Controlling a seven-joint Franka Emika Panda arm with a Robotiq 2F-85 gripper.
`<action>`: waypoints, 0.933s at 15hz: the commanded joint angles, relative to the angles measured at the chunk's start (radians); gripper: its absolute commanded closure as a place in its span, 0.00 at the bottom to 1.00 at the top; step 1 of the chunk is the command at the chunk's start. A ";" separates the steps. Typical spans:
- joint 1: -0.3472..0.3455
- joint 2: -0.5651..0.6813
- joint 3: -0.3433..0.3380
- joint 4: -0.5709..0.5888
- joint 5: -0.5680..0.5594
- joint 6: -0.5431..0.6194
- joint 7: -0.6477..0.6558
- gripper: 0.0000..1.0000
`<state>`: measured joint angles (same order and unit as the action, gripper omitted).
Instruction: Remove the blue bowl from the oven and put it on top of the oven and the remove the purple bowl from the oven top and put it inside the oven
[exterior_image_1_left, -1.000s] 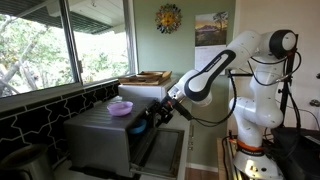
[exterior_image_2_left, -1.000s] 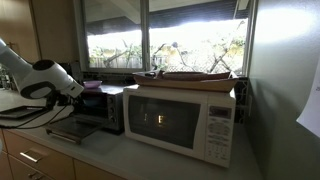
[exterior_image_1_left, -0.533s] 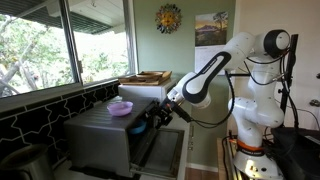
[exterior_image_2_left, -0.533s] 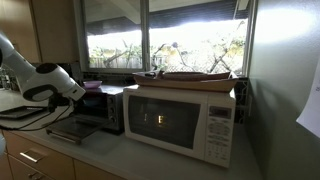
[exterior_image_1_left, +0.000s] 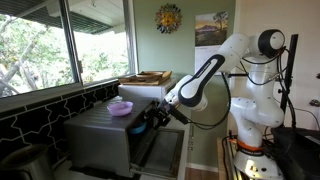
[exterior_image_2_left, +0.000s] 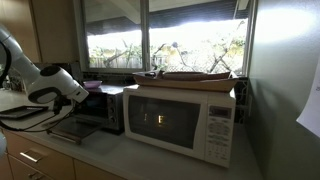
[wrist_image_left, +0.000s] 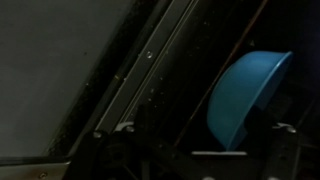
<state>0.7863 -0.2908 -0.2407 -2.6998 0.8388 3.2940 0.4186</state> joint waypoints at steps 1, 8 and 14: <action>0.033 0.031 -0.030 0.014 0.009 0.025 0.010 0.29; 0.002 0.015 -0.018 0.001 0.001 0.041 -0.001 0.79; -0.088 0.002 0.043 -0.019 -0.011 0.020 -0.042 0.83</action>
<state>0.7568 -0.2768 -0.2421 -2.6954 0.8363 3.3166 0.4004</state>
